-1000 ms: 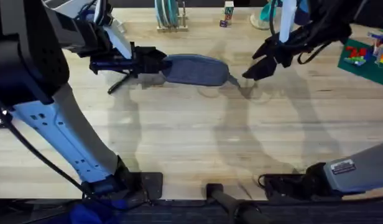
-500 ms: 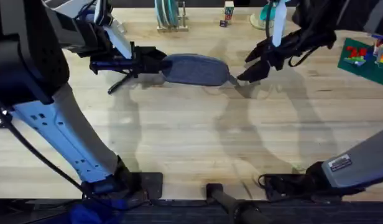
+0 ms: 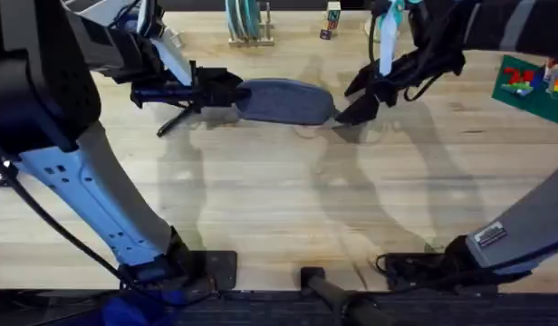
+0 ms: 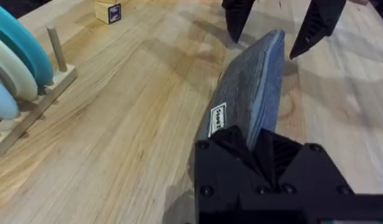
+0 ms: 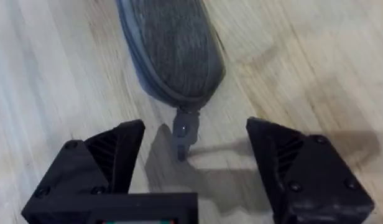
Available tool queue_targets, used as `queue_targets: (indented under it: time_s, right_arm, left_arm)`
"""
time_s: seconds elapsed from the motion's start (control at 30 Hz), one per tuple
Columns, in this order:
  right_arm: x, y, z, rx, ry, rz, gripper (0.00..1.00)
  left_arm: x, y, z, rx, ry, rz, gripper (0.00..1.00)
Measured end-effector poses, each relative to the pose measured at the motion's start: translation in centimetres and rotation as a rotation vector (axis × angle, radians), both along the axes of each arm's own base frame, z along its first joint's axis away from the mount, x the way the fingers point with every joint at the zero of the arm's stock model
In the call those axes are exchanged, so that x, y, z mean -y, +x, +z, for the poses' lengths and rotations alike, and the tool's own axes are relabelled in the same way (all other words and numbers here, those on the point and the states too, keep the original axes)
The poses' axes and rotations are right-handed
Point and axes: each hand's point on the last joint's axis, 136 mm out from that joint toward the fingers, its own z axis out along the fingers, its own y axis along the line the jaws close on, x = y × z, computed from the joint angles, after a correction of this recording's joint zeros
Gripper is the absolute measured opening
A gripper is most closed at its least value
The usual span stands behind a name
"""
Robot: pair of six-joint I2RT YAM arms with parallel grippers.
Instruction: Unzip the bag, pick up the pens from the table one at a time and place them inside, then zip the bag closed.
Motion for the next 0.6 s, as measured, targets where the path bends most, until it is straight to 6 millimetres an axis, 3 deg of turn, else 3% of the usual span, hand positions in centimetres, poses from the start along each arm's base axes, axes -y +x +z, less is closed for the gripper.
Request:
queue_targets:
  time_s: [0.6]
  right_arm:
    - [-1.5,-0.9,-0.9,-0.031,-0.003,0.042,0.964]
  left_arm:
    - [0.0,0.0,0.0,0.000,0.000,0.000,0.041]
